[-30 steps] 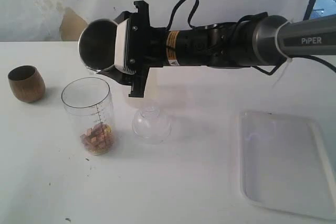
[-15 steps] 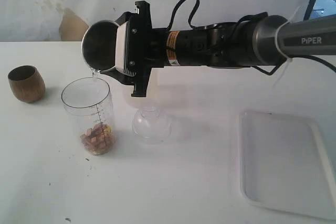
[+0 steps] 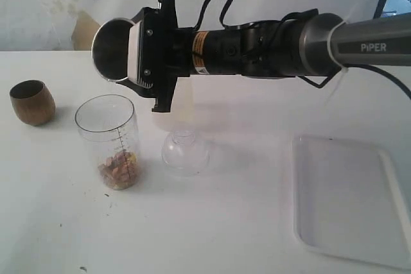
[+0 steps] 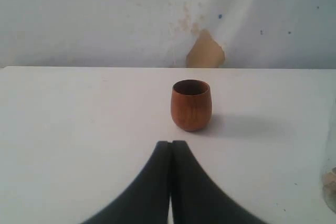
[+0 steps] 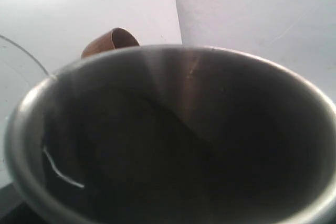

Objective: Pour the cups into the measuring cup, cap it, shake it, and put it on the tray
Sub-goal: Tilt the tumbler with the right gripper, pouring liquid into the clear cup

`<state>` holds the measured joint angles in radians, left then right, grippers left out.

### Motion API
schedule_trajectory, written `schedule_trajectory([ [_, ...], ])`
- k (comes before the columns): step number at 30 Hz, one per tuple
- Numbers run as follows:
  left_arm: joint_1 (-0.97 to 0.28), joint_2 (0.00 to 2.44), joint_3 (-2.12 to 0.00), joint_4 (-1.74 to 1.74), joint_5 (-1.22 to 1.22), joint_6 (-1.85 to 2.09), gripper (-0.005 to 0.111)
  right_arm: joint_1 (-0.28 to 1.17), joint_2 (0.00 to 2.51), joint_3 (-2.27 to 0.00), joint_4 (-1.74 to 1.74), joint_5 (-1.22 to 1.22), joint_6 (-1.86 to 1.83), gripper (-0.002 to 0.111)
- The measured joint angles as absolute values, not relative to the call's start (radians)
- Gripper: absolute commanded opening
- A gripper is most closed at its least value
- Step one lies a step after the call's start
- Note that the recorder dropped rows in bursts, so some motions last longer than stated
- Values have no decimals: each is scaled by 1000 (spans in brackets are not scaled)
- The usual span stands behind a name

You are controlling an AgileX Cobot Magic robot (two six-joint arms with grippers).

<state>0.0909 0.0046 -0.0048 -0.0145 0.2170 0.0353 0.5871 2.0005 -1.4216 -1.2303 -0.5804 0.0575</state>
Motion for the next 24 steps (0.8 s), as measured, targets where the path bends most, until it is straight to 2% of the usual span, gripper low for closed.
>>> schedule_trajectory([
  [24,91,5,-5,-15,217,35,0,589,2001,-1422,-1233,-571,-91,0],
])
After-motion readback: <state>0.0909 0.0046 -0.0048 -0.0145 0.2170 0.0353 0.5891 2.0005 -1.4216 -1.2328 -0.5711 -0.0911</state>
